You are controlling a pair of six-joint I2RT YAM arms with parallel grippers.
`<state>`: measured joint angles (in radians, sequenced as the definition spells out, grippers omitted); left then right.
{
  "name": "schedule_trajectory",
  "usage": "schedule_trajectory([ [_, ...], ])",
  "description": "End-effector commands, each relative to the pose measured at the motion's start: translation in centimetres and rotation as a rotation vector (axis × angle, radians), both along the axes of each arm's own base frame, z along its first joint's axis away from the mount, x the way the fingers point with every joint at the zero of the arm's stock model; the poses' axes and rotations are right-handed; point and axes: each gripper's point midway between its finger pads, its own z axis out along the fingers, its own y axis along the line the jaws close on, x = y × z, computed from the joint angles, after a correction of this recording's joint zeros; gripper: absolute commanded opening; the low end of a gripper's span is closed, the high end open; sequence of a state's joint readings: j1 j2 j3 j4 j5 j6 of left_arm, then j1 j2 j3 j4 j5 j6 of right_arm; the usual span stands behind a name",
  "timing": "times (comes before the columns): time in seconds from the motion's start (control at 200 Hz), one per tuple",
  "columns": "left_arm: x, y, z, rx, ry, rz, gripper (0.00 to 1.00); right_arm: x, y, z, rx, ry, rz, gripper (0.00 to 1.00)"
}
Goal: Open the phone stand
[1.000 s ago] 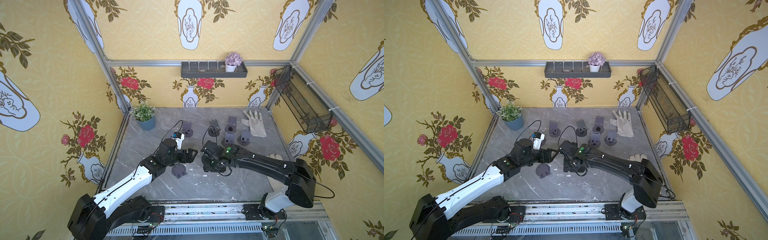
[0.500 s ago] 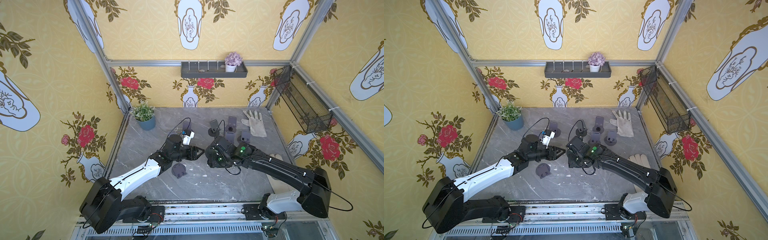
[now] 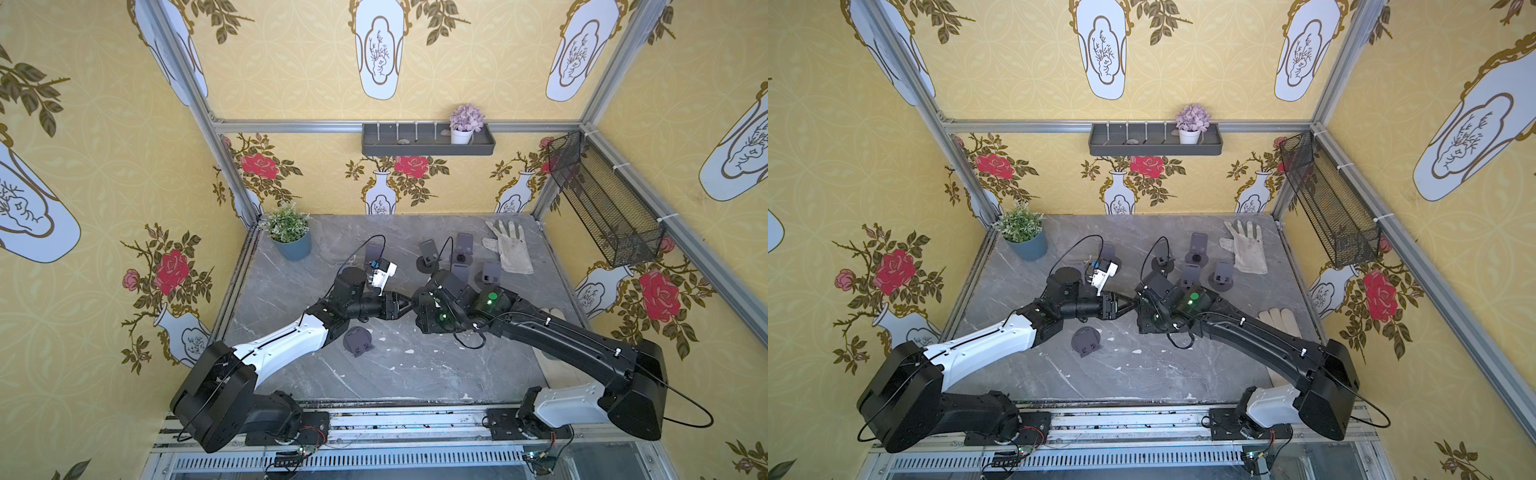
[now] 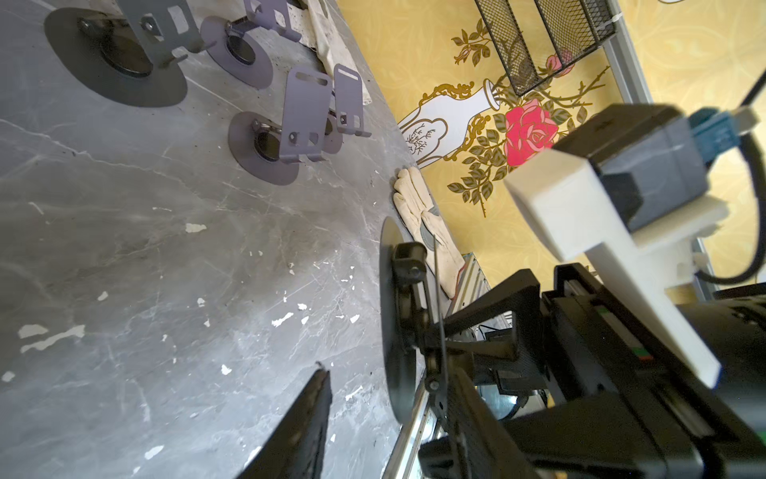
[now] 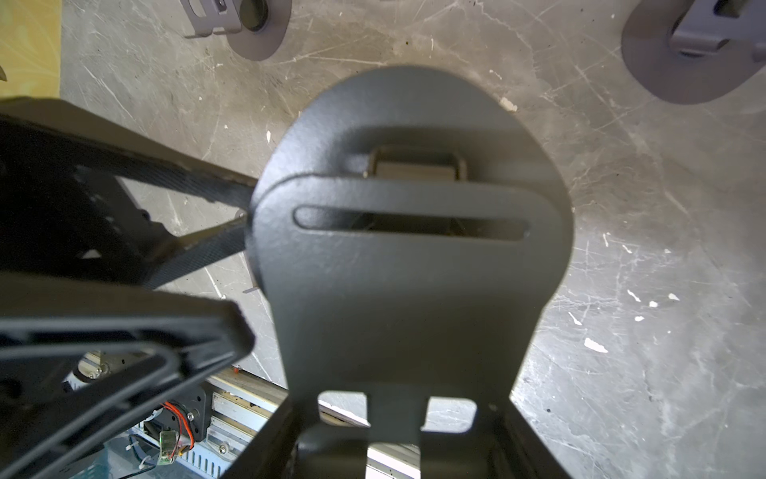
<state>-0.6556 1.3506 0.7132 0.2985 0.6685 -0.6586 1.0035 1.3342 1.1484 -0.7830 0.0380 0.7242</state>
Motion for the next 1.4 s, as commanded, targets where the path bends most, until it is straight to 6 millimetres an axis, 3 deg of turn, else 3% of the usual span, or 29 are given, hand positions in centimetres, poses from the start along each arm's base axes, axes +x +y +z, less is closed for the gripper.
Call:
schedule_trajectory([
  [0.0, -0.3, -0.4, 0.6, -0.045, 0.004, -0.025, 0.45, 0.6, 0.2, 0.9, 0.015, -0.046, 0.001, 0.42],
  [0.345, -1.3, -1.3, 1.5, -0.137, 0.038, -0.100, 0.34, 1.3, 1.5, 1.5, 0.034, -0.068, 0.026, 0.42],
  [0.65, -1.2, -1.1, 1.9, -0.156, 0.027, -0.089, 0.00, 1.6, 2.1, 1.2, 0.036, -0.066, 0.029, 0.41],
  [0.71, -1.1, -1.0, 1.6, -0.139, 0.019, -0.078, 0.00, 1.6, 2.0, 1.3, 0.038, -0.067, 0.028, 0.40],
  [0.99, 0.7, 1.4, -3.0, 0.145, -0.034, 0.049, 0.00, 1.1, 1.3, 1.6, 0.043, -0.058, 0.013, 0.38],
  [1.21, 2.6, 5.6, -7.1, 0.428, -0.085, 0.217, 0.00, 0.4, 1.0, 2.5, 0.057, -0.025, 0.018, 0.38],
  [1.395, 3.2, 7.7, -7.7, 0.523, -0.143, 0.287, 0.00, -0.4, 0.9, 3.4, 0.066, 0.013, 0.039, 0.38],
])
